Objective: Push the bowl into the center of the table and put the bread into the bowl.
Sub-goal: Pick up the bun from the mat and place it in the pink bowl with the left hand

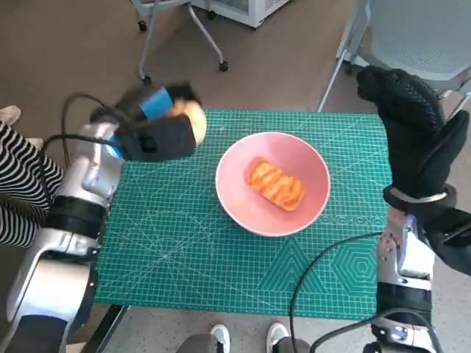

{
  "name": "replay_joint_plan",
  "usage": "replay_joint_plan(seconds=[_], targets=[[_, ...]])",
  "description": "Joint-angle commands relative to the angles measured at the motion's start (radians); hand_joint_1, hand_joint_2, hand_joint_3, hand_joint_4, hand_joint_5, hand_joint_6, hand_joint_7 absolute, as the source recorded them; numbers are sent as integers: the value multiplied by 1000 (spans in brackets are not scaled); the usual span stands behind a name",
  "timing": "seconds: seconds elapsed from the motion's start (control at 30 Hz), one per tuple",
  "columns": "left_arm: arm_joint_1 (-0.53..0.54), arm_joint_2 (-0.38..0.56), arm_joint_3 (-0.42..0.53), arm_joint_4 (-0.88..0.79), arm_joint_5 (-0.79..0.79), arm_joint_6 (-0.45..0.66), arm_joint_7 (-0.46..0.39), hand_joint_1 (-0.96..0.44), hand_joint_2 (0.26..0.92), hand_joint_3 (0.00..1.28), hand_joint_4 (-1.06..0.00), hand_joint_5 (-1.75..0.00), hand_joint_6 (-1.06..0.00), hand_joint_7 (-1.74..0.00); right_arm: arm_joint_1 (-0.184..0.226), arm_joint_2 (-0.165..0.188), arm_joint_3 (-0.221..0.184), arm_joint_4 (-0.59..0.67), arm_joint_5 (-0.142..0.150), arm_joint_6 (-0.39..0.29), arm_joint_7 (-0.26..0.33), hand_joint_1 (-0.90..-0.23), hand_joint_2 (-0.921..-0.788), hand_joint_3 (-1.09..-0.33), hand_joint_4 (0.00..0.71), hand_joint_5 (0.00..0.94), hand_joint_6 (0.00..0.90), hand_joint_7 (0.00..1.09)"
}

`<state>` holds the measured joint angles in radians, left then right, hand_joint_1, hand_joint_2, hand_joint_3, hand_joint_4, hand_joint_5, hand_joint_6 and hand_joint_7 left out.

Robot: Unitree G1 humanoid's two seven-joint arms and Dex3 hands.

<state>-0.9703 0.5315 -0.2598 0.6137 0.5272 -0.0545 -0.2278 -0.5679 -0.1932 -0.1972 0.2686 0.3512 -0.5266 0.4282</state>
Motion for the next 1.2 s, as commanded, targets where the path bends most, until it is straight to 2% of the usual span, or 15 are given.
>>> replay_joint_plan(seconds=[0.03, 0.27, 0.43, 0.67, 0.93, 1.2], targets=[[82, -17, 32, -283, -14, 43, -6, 1, 898, 27, -823, -1025, -679, -1110, 16, -2, -3, 5, 4, 17, 2, -677, -921, -682, 124, 0, -1, 598], [111, -49, 33, -492, -21, 45, -28, 2, 901, 25, -819, -1021, -676, -1120, 18, 0, -2, 4, 6, 14, 5, -675, -921, -683, 124, 0, -1, 598], [122, -82, 11, -567, -11, 30, -43, 2, 902, 21, -822, -1029, -677, -1106, 17, 0, -1, 6, 3, 11, 4, -672, -921, -683, 125, 0, -1, 598], [123, -140, -66, -487, 25, -60, -31, 1, 901, 10, -850, -1000, -679, -1099, 20, -2, -3, 6, 2, 10, 4, -671, -921, -685, 125, 0, -1, 598], [107, -187, -146, -362, 59, -106, -49, 1, 917, 18, -804, -1062, -635, -1137, 28, -4, -4, -6, -3, 10, -2, -668, -921, -689, 125, 0, -1, 585], [113, -212, -185, -250, 70, -162, -42, 1, 920, 32, -763, -1122, -634, -1128, 41, -8, -11, -21, 2, 13, -2, -666, -921, -692, 122, 0, -1, 586]])
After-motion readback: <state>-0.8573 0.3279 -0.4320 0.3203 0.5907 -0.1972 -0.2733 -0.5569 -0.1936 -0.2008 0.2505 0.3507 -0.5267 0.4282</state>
